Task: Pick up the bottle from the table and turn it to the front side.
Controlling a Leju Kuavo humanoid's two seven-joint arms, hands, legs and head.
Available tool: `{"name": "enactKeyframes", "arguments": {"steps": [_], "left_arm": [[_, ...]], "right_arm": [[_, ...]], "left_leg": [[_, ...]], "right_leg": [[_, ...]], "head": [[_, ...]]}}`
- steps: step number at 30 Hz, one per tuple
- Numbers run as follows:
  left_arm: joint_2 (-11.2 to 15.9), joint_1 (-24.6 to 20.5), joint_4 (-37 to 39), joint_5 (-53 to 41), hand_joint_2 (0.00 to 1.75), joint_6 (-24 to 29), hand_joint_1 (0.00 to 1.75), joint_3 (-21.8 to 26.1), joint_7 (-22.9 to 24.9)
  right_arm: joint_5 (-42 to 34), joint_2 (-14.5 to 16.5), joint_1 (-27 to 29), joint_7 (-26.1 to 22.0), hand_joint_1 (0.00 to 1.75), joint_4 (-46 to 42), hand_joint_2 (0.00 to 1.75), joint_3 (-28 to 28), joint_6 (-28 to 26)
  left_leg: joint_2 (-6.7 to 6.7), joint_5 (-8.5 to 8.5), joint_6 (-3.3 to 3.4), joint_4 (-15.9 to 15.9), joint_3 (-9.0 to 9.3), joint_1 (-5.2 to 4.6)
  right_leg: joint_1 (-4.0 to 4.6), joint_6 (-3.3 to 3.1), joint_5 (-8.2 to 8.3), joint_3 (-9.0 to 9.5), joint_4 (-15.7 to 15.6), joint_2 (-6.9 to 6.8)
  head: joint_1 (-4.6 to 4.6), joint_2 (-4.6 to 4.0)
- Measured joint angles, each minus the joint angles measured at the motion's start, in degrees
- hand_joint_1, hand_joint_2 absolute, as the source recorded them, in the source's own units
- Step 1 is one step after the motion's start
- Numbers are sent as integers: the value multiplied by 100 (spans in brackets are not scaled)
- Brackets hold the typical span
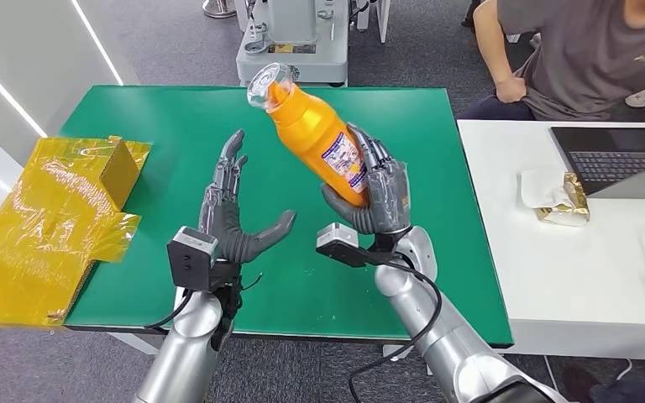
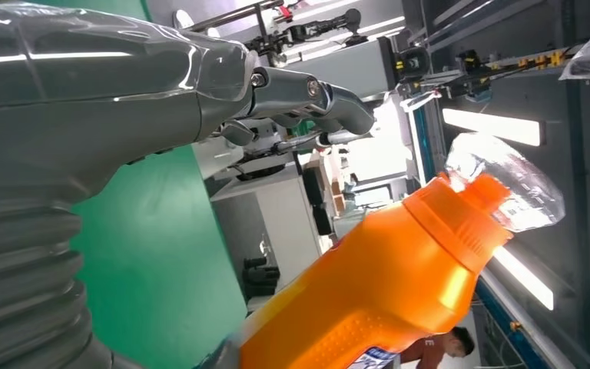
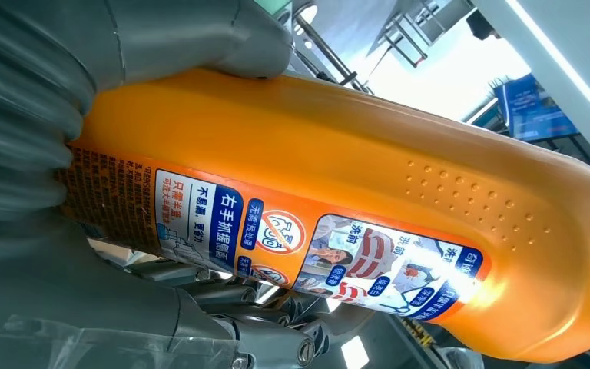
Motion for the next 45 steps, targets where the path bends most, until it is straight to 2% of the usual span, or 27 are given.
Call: {"name": "enactKeyframes", "arguments": {"steps": [9, 18, 35, 45], "left_arm": [[-136, -239, 120, 111, 175, -475, 0, -32, 238], [-189, -249, 137, 269, 175, -828, 0, -37, 580], [-192, -323, 290, 514, 175, -983, 0, -37, 714], [-240, -754, 750, 791, 175, -987, 0, -37, 983]], "right_arm": [[-3, 61, -65, 16, 175, 264, 175, 427, 0], [152, 58, -129, 80, 175, 481, 175, 440, 0], [166, 55, -108, 102, 175, 580, 175, 437, 0], [332, 93, 28, 67, 175, 397, 175, 556, -1]], "left_leg": [[0, 0, 0, 0, 0, 0], [2, 0, 0, 1, 1, 0], [3, 0, 0, 1, 1, 0], [3, 0, 0, 1, 0, 1]], "right_leg": [[0, 0, 0, -1, 0, 0], [0, 0, 0, -2, 0, 2], [0, 0, 0, -4, 0, 5], [0, 0, 0, -3, 1, 4]], "head": [[0, 0], [0, 0], [0, 0], [-1, 0]]}}
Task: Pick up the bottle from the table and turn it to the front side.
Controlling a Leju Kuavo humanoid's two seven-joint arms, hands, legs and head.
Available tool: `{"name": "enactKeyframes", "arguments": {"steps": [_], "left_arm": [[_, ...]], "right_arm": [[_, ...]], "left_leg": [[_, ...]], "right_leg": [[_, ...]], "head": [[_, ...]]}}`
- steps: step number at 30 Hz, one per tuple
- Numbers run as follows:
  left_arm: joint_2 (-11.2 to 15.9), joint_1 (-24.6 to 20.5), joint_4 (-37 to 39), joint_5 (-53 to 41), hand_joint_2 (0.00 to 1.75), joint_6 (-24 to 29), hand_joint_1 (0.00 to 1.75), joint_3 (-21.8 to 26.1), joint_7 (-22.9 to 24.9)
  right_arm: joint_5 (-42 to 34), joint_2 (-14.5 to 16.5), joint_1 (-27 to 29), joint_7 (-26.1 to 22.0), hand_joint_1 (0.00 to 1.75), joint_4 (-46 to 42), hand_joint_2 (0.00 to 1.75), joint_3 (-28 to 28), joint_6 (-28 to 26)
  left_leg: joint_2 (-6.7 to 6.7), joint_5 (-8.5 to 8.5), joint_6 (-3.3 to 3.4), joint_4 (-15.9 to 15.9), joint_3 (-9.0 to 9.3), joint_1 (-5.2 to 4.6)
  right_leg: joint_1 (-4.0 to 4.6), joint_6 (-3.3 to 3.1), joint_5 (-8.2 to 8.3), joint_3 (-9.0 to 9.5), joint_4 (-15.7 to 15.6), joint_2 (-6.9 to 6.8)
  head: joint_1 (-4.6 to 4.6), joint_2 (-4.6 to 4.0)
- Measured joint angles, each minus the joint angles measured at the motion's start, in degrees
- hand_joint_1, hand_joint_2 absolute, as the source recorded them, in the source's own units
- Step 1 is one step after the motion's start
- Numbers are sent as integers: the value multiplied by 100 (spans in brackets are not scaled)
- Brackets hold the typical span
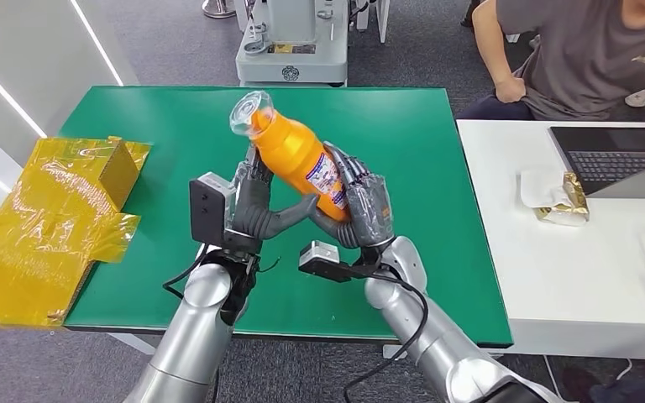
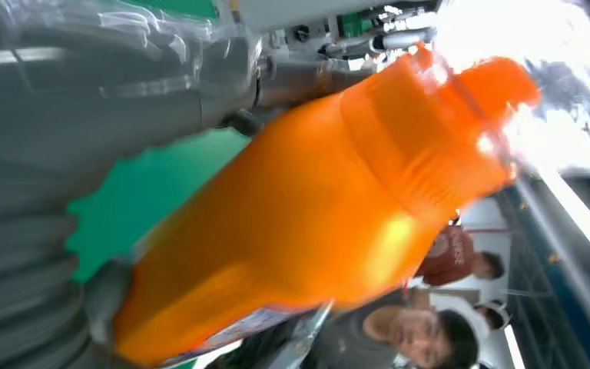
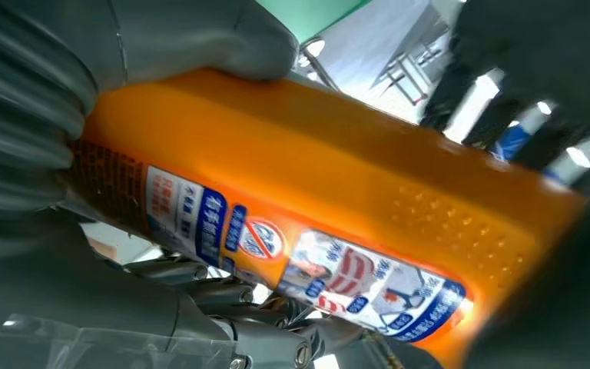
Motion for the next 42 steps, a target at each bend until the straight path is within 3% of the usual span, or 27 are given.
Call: {"name": "enactKeyframes", "arguments": {"steps": [22, 42], "left_arm": [[-4, -101, 450, 83, 175, 66, 0, 0, -102], [9, -73, 467, 378, 175, 360, 0, 1, -324]], "right_arm": [[198, 36, 306, -20, 175, -287, 175, 125, -1], [144, -22, 291, -6, 175, 217, 175, 206, -1]], "left_leg": [[0, 0, 0, -1, -1, -1], [-1, 0, 0, 0, -1, -1]], "right_leg": [[0, 0, 0, 0, -1, 0], [0, 0, 0, -2, -1, -1]], "head": [[1, 0], [0, 0]]}}
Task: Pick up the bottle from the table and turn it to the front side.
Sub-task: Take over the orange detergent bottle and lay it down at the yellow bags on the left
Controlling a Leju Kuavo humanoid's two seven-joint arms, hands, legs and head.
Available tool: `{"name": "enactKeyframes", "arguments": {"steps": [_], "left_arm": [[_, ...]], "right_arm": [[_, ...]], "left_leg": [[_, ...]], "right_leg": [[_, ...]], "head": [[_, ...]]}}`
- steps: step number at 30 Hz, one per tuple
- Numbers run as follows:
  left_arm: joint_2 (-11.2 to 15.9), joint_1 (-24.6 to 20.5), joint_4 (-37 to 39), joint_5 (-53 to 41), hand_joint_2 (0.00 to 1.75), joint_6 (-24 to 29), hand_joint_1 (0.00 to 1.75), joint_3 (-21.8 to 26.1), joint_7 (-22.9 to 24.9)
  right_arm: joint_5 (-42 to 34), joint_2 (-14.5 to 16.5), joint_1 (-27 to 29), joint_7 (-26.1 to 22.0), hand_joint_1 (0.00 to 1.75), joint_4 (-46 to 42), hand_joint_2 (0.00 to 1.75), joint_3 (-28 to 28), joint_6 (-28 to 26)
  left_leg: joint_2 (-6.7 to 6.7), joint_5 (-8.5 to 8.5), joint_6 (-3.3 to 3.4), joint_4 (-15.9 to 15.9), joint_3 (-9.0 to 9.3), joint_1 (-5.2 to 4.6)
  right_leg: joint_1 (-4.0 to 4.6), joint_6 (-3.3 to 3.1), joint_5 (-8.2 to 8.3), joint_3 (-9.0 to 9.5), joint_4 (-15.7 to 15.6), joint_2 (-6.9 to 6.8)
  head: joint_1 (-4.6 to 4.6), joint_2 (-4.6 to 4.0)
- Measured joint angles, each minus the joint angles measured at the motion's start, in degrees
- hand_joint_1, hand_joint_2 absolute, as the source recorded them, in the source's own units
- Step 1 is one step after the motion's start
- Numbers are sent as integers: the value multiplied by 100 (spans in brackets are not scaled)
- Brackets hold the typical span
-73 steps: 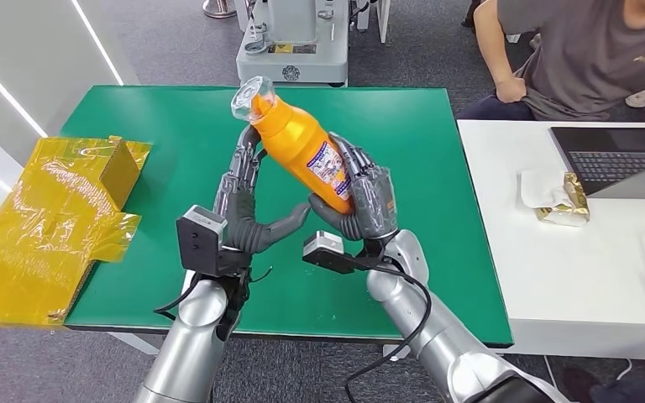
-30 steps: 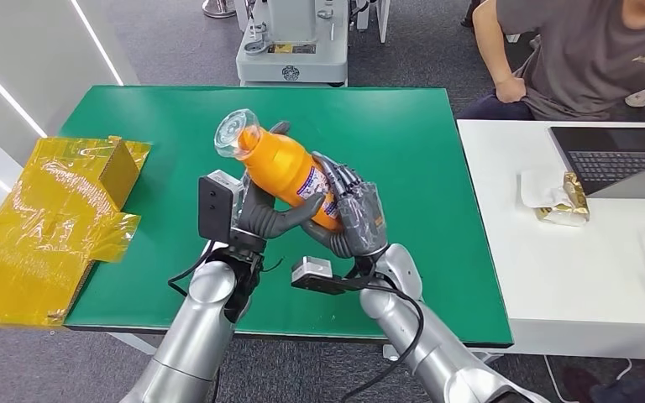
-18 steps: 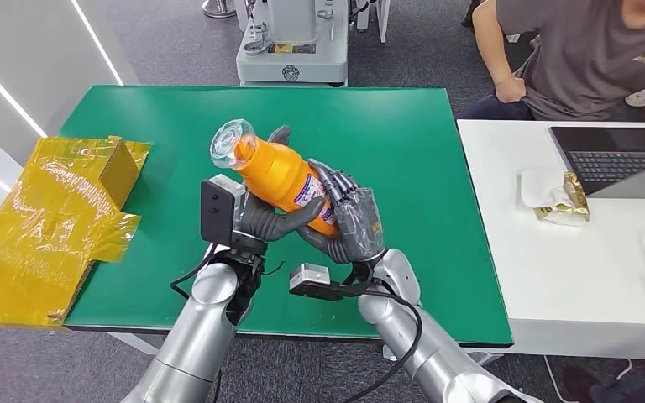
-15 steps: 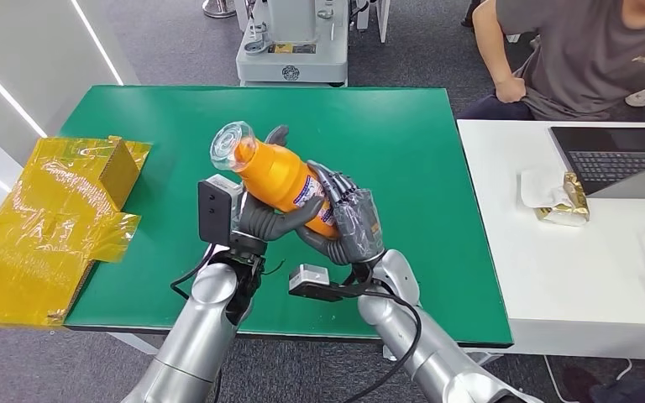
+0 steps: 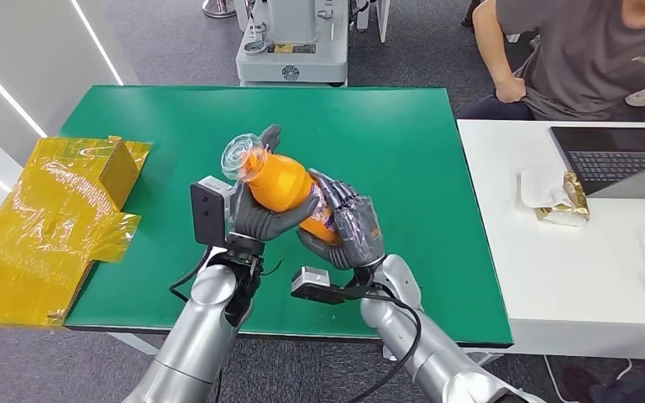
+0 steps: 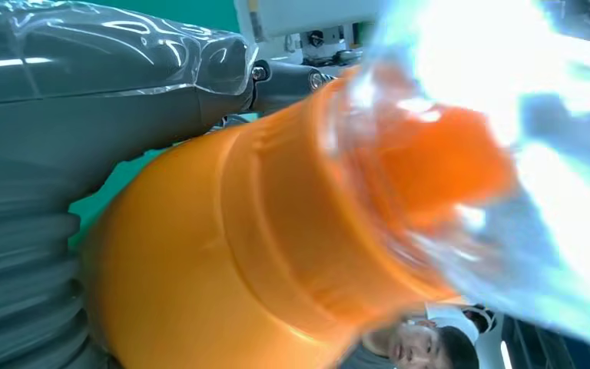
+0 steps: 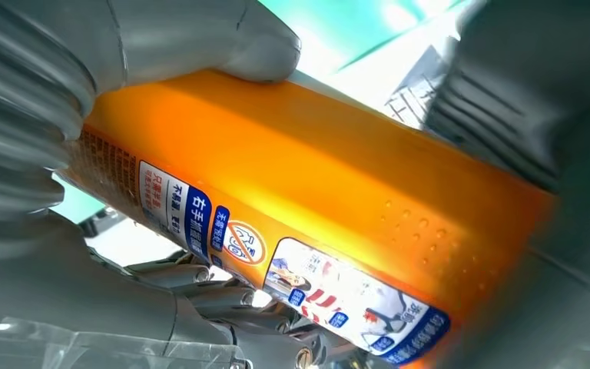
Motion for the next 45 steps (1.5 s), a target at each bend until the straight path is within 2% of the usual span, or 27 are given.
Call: {"name": "enactKeyframes", "arguments": {"steps": [4, 15, 40, 44, 45], "left_arm": [[1, -6, 1, 23, 175, -4, 175, 0, -68], [3, 4, 11, 215, 175, -236, 175, -1, -180], [-3, 15, 11, 382, 175, -221, 175, -37, -175], [-3, 18, 11, 391, 175, -217, 175, -43, -175], [-3, 19, 11, 393, 175, -213, 175, -44, -175]], "right_arm": [[-40, -72, 86, 15, 175, 106, 175, -3, 0], [-53, -110, 115, 18, 175, 189, 175, -4, -1], [159, -104, 244, 16, 175, 73, 175, -128, -1], [138, -104, 268, 16, 51, 47, 175, -143, -1], [114, -104, 275, 16, 51, 37, 175, -144, -1]], "left_leg": [[3, 0, 0, 0, -1, 0], [5, 0, 0, 0, -1, 0], [4, 0, 0, -1, -2, 0], [4, 0, 0, 0, -2, 0], [4, 0, 0, 0, -2, 0]], "right_leg": [[0, 0, 0, -1, 0, 3], [0, 0, 0, -1, 1, 4], [0, 0, 0, -1, 1, 4], [0, 0, 0, -1, 1, 4], [0, 0, 0, -1, 1, 4]], "head": [[1, 0], [0, 0], [1, 0], [1, 0], [1, 0]]}}
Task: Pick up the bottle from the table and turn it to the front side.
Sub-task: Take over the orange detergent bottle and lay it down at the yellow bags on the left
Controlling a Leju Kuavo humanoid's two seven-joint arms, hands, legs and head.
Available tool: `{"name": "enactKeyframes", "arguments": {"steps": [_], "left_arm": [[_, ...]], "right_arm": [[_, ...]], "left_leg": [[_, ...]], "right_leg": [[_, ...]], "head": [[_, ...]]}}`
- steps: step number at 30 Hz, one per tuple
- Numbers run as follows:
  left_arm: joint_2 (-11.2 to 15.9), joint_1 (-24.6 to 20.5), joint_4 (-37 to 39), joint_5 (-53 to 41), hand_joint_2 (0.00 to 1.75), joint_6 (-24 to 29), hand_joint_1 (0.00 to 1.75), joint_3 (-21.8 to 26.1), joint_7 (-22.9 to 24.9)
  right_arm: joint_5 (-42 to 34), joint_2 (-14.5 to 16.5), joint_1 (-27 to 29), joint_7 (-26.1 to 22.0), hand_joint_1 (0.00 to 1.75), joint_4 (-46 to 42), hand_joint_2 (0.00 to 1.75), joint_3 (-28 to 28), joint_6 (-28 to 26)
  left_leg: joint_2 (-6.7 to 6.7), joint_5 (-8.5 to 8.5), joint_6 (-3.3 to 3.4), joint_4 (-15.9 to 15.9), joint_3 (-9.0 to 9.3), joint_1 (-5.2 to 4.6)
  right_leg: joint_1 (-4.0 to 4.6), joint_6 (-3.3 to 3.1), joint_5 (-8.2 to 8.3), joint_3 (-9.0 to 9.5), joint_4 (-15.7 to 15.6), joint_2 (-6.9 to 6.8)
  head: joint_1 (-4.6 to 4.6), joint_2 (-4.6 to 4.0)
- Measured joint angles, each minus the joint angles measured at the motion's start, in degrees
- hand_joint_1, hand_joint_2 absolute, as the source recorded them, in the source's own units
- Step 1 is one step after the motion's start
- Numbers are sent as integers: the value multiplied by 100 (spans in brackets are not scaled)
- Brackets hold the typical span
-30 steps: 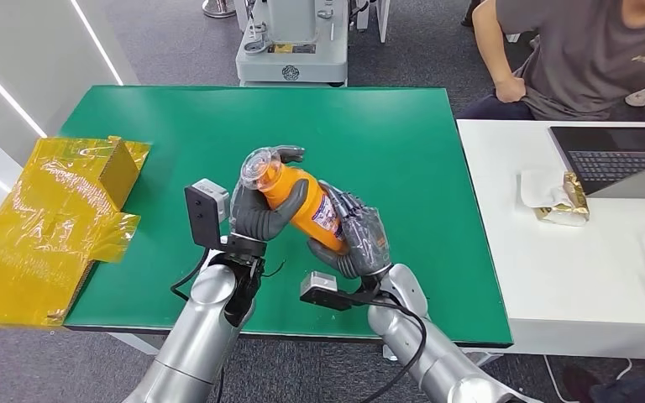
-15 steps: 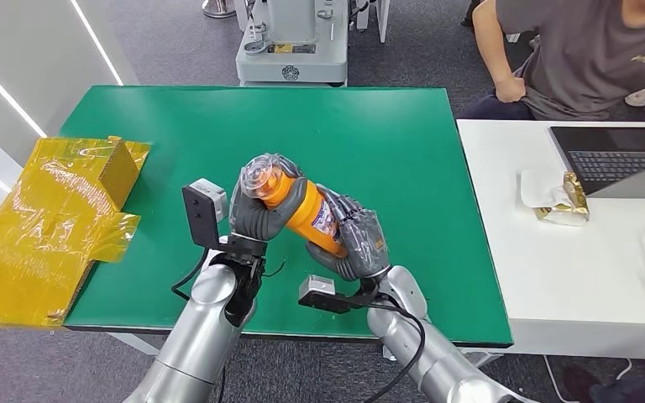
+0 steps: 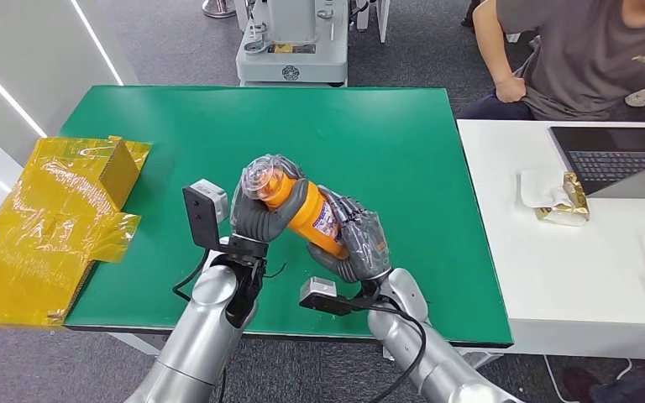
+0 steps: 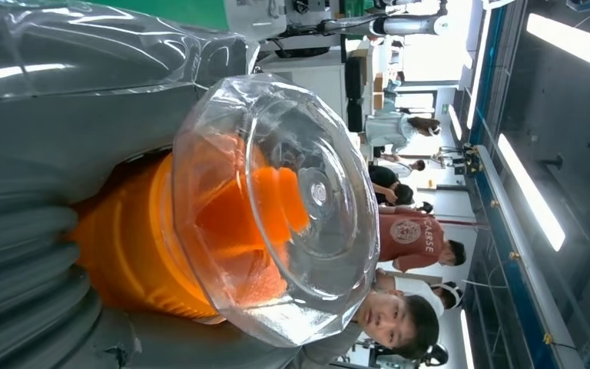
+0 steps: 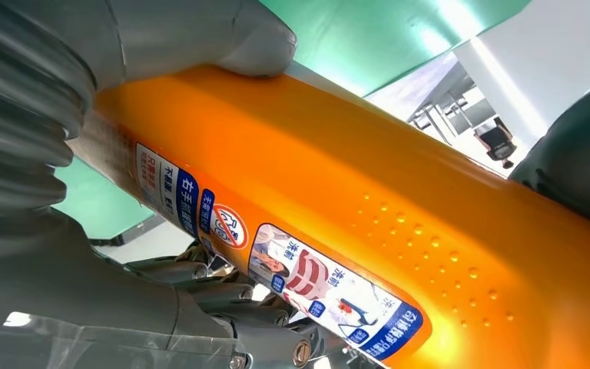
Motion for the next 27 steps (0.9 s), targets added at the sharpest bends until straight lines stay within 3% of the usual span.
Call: {"name": "enactKeyframes", "arguments": {"steps": [4, 15, 21, 27], "left_arm": [[-2, 3, 0, 3, 175, 15, 175, -3, 0], [44, -5, -2, 20, 175, 174, 175, -4, 4], [124, -2, -2, 34, 175, 293, 175, 1, 8], [340, -11, -2, 91, 175, 590, 175, 170, -72]], "right_arm": [[-66, 0, 29, -5, 0, -34, 175, 0, 0], [-843, 39, 82, -43, 0, -251, 175, 28, 0], [-1505, 65, 477, -52, 0, -1100, 175, 23, 40], [-3762, -51, 1122, -81, 0, -2570, 175, 258, 1566]], "left_leg": [[0, 0, 0, 0, 0, 0], [-4, 0, 0, -1, -2, 0], [-4, -1, -1, -2, -3, 0], [-1, -2, -2, -6, -4, 1]], "right_leg": [[0, 0, 0, 0, 0, 0], [0, 0, 0, 0, 0, -4], [0, 0, -1, -1, 0, -4], [1, 0, -2, -5, 0, -2]], "head": [[0, 0], [0, 0], [-1, 0], [-2, 0]]}}
